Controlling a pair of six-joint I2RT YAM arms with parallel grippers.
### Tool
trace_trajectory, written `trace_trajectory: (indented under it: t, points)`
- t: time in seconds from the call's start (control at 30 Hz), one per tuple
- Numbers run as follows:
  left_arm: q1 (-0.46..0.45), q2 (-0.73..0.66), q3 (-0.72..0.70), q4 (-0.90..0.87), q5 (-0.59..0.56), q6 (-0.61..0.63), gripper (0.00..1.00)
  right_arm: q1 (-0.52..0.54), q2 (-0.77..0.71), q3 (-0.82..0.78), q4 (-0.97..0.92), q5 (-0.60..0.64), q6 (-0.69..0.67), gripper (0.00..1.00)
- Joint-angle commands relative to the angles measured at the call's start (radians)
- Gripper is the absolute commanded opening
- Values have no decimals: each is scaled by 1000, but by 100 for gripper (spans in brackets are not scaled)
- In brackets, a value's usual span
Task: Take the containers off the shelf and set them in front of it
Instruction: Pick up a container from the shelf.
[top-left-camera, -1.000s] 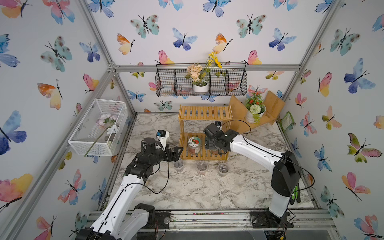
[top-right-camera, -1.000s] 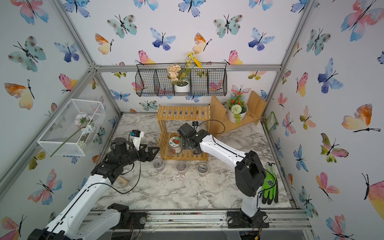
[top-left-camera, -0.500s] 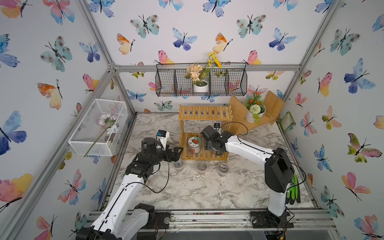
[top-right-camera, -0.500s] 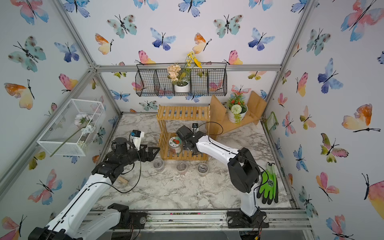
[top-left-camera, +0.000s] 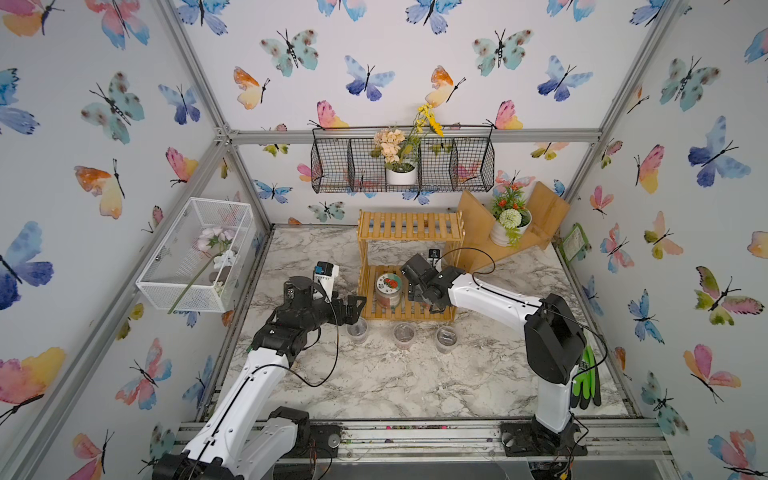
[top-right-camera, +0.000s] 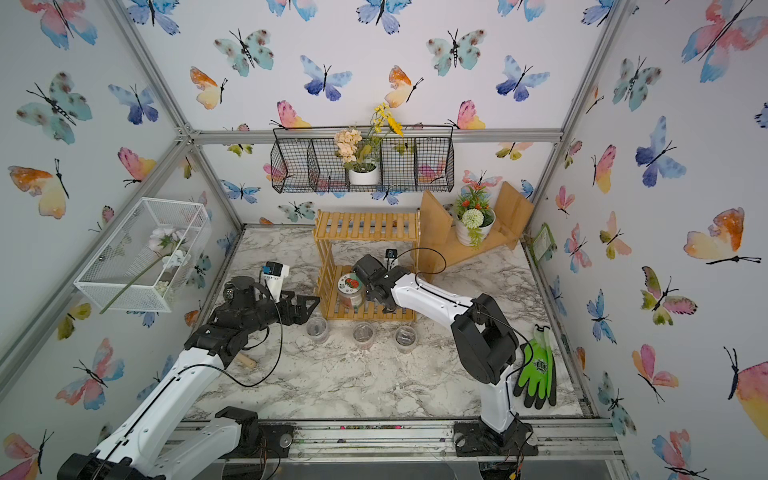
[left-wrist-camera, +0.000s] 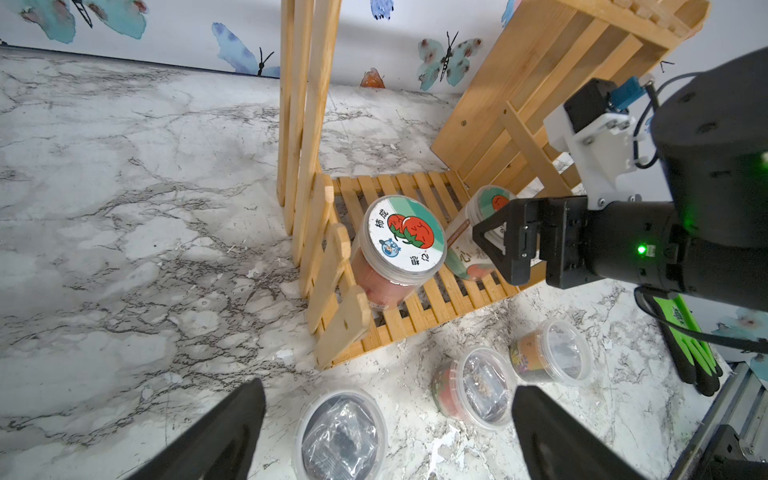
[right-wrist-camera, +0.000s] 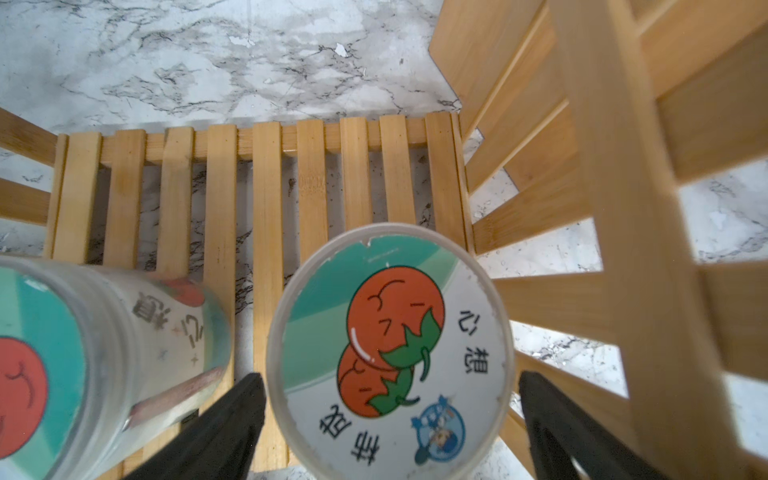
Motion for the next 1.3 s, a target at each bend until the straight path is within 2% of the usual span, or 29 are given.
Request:
trace_trajectory:
  t: [0.0, 0.83, 1.07, 1.27]
  points:
    - [4, -6, -5, 5, 18, 9, 99, -18, 31, -22, 38, -11, -9, 98]
    - [4, -9, -5, -4, 1, 10, 99, -56, 90, -30, 112, -42, -74, 99]
    - [4, -6, -2, -5, -2, 10, 99, -56, 71, -50, 158, -55, -123, 79]
    - [5, -4, 1, -5, -3, 10, 99, -56, 57, -51, 158, -65, -143, 71]
